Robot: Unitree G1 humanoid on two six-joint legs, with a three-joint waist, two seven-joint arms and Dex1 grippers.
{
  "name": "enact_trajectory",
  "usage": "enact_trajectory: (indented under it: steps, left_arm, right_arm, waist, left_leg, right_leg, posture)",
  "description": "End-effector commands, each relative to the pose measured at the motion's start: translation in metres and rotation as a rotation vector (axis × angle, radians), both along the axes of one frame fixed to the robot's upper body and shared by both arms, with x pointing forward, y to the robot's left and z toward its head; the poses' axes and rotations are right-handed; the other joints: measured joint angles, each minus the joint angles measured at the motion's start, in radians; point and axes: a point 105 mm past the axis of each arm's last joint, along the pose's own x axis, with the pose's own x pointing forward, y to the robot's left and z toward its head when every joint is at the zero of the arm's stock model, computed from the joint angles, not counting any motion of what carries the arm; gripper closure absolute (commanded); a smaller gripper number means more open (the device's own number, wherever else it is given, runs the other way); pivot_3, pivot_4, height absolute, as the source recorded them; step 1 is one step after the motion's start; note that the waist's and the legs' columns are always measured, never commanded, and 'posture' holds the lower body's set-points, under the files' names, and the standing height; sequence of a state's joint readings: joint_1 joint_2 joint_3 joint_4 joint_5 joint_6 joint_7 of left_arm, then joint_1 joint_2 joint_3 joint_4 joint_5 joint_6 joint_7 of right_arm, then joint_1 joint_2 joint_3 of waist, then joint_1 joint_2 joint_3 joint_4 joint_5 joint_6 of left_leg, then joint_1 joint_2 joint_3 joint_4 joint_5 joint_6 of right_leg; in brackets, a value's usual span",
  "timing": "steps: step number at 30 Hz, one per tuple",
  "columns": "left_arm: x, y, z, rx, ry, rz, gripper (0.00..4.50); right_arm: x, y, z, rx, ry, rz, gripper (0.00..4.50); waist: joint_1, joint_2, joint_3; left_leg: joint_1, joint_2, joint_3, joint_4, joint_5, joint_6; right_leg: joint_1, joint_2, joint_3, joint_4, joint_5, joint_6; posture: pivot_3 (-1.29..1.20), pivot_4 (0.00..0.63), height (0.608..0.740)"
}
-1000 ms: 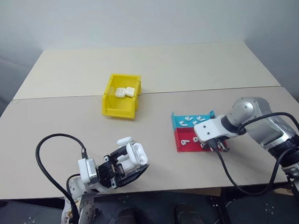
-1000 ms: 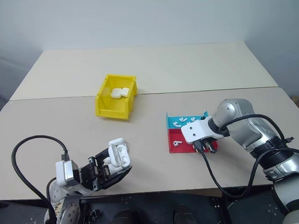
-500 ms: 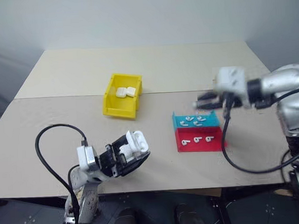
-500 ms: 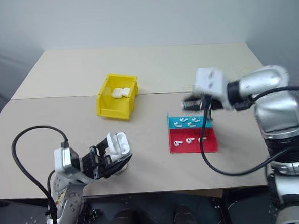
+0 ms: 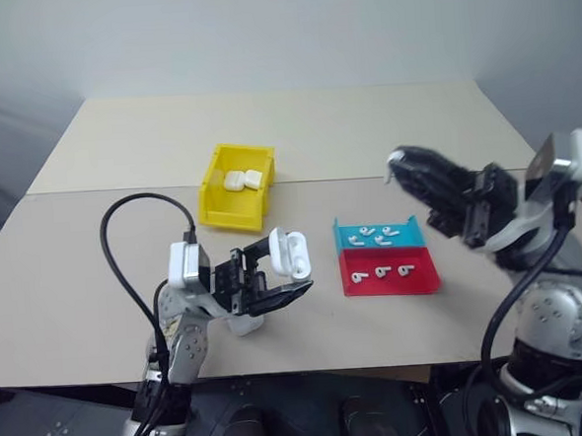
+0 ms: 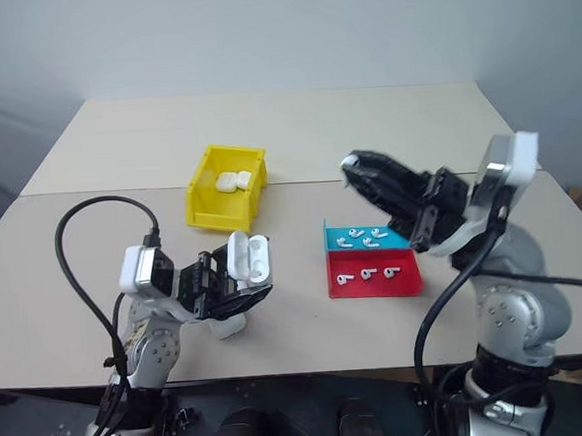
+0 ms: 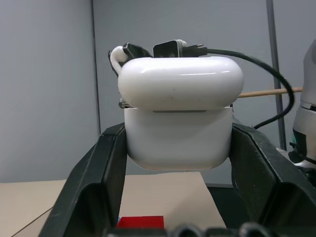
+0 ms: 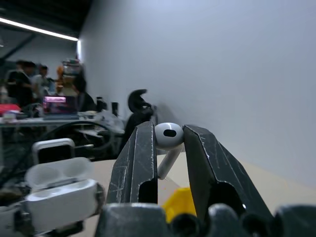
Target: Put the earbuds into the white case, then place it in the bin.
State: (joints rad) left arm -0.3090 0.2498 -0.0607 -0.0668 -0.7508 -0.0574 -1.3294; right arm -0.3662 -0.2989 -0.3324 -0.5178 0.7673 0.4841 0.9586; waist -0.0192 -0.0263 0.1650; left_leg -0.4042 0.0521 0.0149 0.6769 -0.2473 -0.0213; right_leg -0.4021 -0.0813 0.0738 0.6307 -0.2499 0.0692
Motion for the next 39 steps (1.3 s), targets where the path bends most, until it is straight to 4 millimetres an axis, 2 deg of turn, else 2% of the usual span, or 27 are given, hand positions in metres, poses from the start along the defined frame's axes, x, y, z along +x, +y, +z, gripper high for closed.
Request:
enact_trajectory:
  steps: [1,9,17,31,39]
  left_arm:
    - [0.000,-0.003,0.008,-0.005,-0.024,-0.019,1.71]
    - [-0.003,0.001,0.005,0.006,-0.019,-0.012,1.71]
    - [-0.003,0.004,0.007,0.005,-0.024,0.005,1.71]
    - [-0.004,0.002,0.005,0.008,-0.029,0.009,1.71]
    - [-0.006,0.000,0.003,0.009,-0.032,-0.002,1.71]
  right_arm:
    - [-0.017,0.016,0.000,-0.013,-0.123,0.045,3.83]
    - [-0.015,0.035,-0.005,-0.046,-0.230,0.076,3.83]
    - [-0.009,0.051,-0.012,-0.089,-0.266,0.101,3.83]
    - [-0.010,0.063,-0.018,-0.089,-0.264,0.133,3.83]
    - [-0.003,0.064,-0.027,-0.127,-0.249,0.113,3.83]
  waist:
    - [0.000,0.000,0.000]
    - [0.000,0.000,0.000]
    - [0.002,0.000,0.000]
    - [0.004,0.000,0.000]
    - [0.004,0.000,0.000]
  left_leg:
    - [0.000,0.000,0.000,0.000,0.000,0.000]
    - [0.000,0.000,-0.001,0.000,0.000,0.000]
    - [0.000,0.000,-0.001,0.000,0.000,0.000]
    - [0.000,0.000,-0.002,0.000,0.000,0.000]
    - [0.000,0.000,-0.002,0.000,0.000,0.000]
  right_leg:
    - [0.000,0.000,0.000,0.000,0.000,0.000]
    - [0.000,0.000,-0.001,0.000,0.000,0.000]
    - [0.000,0.000,-0.002,0.000,0.000,-0.001]
    - [0.000,0.000,-0.002,0.000,0.000,-0.001]
    - [0.000,0.000,-0.002,0.000,0.000,-0.001]
  posture:
    - [0.00,0.150,0.740]
    - [0.00,0.150,0.740]
    - [0.00,0.150,0.740]
    - [0.00,0.150,0.740]
    - [0.00,0.150,0.740]
